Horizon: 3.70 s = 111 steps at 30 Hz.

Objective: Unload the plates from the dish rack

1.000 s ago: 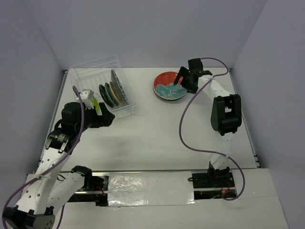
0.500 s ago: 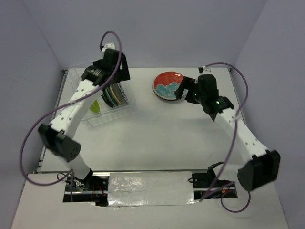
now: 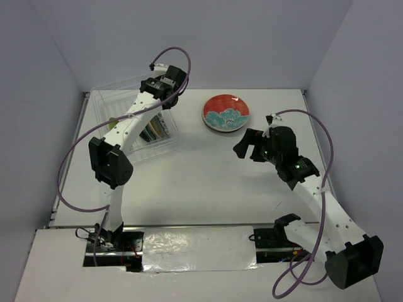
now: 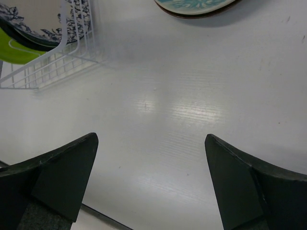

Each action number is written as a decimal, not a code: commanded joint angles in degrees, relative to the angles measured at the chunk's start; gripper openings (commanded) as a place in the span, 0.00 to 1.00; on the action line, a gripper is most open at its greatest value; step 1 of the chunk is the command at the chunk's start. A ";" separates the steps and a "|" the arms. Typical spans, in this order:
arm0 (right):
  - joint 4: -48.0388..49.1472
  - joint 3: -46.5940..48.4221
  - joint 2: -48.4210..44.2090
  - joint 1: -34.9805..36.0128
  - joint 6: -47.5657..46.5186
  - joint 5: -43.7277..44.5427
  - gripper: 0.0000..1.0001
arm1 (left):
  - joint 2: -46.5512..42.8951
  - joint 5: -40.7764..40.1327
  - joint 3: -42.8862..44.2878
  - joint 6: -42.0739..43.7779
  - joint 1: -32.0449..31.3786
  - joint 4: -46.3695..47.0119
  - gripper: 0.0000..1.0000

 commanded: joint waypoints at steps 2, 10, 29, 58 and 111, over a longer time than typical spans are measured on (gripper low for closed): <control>3.14 -1.78 -2.45 0.46 -0.82 -3.25 1.00 | 1.69 -1.63 1.14 -0.16 0.15 0.76 0.59; 3.67 -2.05 -3.07 0.55 -1.17 -4.04 1.00 | 2.04 0.39 -1.85 -0.95 0.86 2.53 0.34; 5.95 -3.02 -2.37 0.55 -0.65 -6.67 1.00 | -4.99 -1.19 5.60 1.86 1.21 1.56 0.00; 24.59 0.93 0.79 0.99 2.17 -21.27 1.00 | -60.53 52.12 -54.40 -2.43 2.61 57.24 0.00; 35.22 26.25 56.25 -21.25 25.64 -28.83 0.15 | -80.14 46.45 -76.13 13.90 9.82 32.23 1.00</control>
